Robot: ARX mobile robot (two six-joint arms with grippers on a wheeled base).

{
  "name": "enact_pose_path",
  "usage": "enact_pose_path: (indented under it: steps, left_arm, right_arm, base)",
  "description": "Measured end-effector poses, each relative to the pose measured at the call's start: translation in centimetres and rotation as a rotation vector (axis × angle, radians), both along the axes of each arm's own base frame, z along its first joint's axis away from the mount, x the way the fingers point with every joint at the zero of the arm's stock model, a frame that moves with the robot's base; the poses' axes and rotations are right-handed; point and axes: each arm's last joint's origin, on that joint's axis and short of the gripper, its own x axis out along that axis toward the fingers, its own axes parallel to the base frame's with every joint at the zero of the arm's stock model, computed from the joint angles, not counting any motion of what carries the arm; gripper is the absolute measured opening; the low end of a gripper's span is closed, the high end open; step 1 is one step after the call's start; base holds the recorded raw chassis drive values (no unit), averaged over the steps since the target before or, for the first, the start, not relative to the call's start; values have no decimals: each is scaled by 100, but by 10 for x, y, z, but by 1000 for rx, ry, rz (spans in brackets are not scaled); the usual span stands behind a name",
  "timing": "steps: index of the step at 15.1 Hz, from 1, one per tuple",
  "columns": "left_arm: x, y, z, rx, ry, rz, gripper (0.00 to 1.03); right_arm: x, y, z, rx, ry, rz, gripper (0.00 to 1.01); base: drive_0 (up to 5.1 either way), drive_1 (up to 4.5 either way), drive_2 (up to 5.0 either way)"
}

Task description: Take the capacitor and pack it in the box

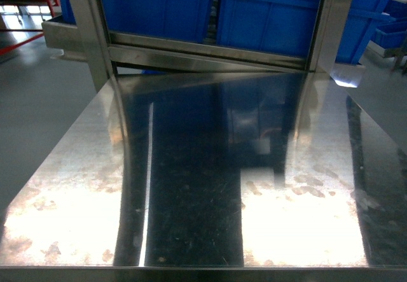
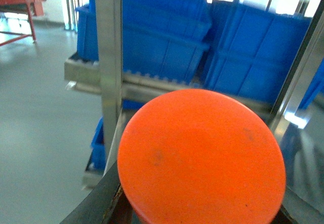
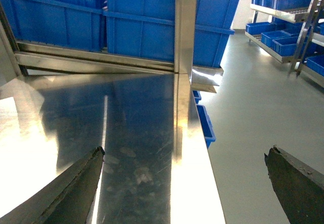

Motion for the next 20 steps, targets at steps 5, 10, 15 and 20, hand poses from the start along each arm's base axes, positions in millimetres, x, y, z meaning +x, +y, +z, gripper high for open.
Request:
enact_pose_path:
  steps: [5, 10, 15, 20]
  left_arm:
    - [-21, 23, -32, 83, 22, 48, 45]
    - [-59, 51, -88, 93, 37, 32, 45]
    - [-61, 51, -91, 93, 37, 33, 45]
    - [-64, 51, -94, 93, 20, 33, 45]
  right_arm:
    - [0, 0, 0, 0, 0, 0, 98]
    - [0, 0, 0, 0, 1, 0, 98]
    - [0, 0, 0, 0, 1, 0, 98]
    - [0, 0, 0, 0, 1, 0, 98]
  base:
    - [0, 0, 0]
    - [0, 0, 0]
    - [0, 0, 0]
    - [0, 0, 0]
